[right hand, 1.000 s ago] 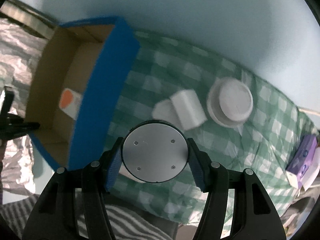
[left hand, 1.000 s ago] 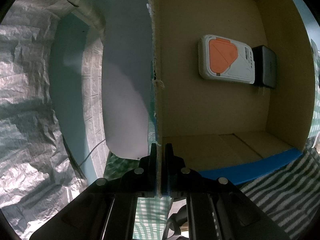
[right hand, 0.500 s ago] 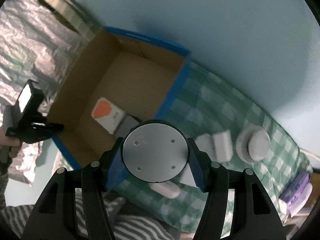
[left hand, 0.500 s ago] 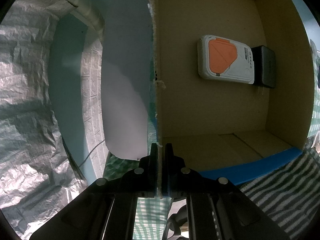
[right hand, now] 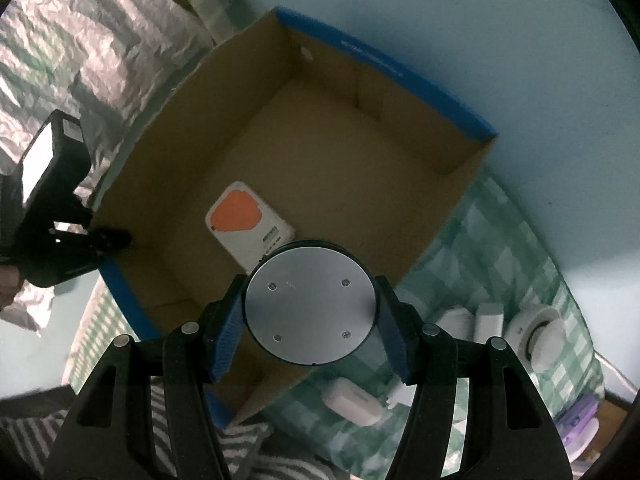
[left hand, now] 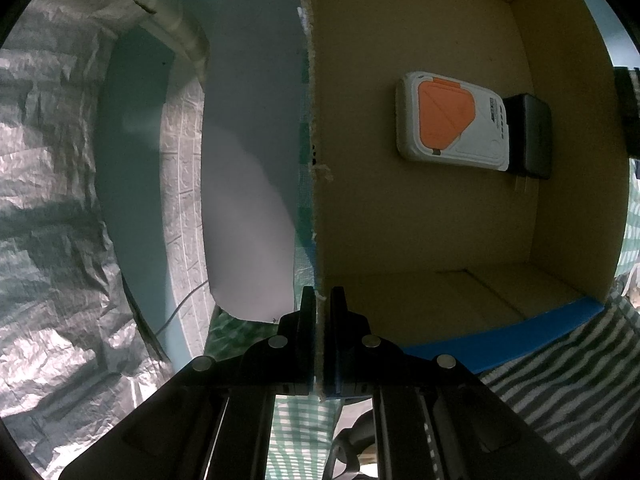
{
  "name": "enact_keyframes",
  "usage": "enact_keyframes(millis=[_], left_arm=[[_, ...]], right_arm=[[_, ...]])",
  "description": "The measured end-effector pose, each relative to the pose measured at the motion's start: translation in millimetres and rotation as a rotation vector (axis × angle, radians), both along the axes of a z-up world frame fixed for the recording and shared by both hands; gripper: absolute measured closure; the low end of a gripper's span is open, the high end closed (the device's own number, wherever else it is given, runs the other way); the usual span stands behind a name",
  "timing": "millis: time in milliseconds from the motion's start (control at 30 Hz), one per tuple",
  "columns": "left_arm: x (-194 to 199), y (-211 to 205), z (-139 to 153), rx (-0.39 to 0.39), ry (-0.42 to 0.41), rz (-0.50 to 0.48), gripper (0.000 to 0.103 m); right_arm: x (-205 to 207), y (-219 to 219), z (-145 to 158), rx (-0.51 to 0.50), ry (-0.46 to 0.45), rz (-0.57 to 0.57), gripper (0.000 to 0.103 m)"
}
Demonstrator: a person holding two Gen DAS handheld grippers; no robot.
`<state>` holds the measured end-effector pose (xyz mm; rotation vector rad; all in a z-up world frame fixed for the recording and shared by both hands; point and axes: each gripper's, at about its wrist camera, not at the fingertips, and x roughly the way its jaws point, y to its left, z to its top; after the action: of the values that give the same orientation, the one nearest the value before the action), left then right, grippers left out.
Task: Organize rigid objects
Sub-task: 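Lift the round white puck and carry it into the box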
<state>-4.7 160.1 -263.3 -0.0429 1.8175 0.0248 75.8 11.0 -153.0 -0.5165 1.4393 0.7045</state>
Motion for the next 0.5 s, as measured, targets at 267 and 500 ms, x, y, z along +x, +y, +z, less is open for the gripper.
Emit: enact_keyframes(millis=[267,500], left_arm=[[-0.7,2.8,0.0,0.001,-0.002,0.005,0.095],[-2.2,6.2,1.5,-0.015,-0.009,0.025,0.094]], right_arm=[[-1.8,1.2,-22.7,-0.043,0.018,0.004,0.041],[-2.9,-0.4,-22.7,-0.031,0.006,-0.002,0.042]])
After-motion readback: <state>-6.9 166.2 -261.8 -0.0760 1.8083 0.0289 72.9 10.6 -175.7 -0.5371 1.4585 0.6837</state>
